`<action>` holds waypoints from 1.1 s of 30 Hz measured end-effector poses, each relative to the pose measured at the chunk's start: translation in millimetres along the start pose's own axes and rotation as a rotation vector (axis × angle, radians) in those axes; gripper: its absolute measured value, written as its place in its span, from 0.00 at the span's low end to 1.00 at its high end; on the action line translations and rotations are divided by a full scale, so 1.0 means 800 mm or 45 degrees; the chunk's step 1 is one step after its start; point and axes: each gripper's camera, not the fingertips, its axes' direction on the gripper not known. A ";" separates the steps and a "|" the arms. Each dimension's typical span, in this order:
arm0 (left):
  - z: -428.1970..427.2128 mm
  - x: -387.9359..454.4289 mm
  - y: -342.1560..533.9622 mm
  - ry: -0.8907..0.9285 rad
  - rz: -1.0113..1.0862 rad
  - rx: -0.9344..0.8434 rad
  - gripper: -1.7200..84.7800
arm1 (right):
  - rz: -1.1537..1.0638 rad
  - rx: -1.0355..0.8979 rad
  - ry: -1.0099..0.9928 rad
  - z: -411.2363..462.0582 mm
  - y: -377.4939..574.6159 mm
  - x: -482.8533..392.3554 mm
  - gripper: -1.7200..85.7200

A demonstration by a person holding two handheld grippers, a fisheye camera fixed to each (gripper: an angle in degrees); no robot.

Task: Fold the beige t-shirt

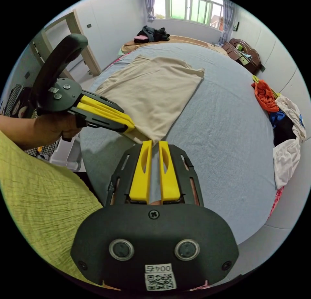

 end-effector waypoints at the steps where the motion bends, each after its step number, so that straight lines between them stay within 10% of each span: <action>1: -0.001 -0.001 0.000 0.012 -0.012 0.004 0.03 | 0.003 -0.004 0.002 0.002 0.000 -0.004 0.10; 33: -0.043 -0.135 0.116 -0.074 -0.491 0.142 0.02 | -0.117 -0.101 0.106 0.034 0.048 0.019 0.02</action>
